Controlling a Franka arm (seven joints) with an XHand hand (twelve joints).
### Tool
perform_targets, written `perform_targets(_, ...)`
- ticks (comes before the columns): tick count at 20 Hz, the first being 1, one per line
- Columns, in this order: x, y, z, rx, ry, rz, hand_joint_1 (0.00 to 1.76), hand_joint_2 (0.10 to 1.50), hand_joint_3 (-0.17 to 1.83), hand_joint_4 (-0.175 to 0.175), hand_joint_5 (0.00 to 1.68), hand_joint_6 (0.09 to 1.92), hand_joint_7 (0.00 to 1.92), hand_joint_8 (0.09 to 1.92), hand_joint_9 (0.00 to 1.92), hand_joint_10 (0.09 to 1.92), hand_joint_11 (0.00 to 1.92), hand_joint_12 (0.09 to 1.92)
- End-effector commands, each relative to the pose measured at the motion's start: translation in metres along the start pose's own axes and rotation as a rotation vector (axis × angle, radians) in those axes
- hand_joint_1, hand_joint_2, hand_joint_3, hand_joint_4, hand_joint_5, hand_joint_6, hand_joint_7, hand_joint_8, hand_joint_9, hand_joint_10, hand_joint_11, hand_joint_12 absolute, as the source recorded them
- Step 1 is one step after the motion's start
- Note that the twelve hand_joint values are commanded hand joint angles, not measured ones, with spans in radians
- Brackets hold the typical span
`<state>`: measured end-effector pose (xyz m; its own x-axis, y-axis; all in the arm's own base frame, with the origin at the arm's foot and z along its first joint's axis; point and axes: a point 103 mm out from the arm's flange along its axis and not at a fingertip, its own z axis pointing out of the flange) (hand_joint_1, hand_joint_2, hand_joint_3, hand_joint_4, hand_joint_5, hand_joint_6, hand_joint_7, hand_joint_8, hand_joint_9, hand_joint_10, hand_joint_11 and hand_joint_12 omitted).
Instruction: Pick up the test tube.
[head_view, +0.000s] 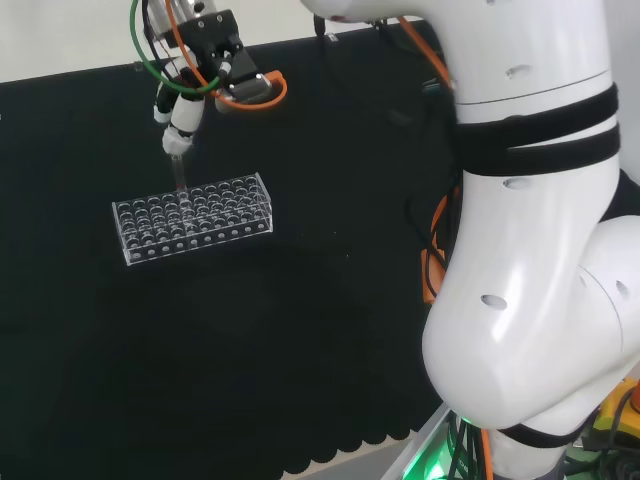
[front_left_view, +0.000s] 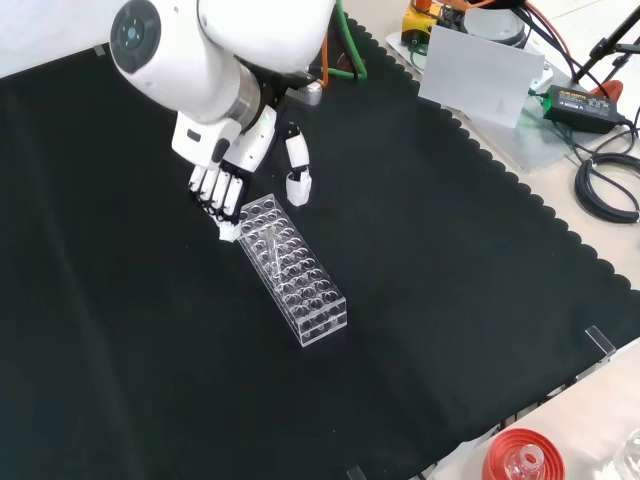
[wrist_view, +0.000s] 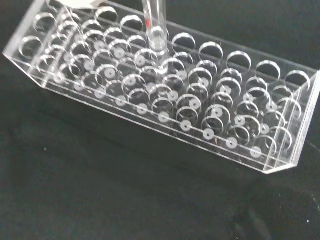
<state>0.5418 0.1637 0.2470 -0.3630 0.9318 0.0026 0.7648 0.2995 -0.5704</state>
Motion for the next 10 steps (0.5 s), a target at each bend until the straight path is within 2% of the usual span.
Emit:
perform_targets(1,-0.002,0.009,0.016,0.039,-0.006,0.009,0.75,0.80,0.37,-0.085,0.27,0.09,0.25,0.79,0.16,0.97,0.00,1.38)
perform_targets(7,0.000,0.018,0.032,0.070,0.005,0.008,0.76,0.79,0.39,-0.087,0.29,0.09,0.27,0.80,0.18,0.97,0.00,1.40)
perform_targets(10,-0.006,0.021,0.039,0.076,0.022,0.017,0.77,0.79,0.39,-0.088,0.30,0.09,0.27,0.80,0.18,0.97,0.00,1.41)
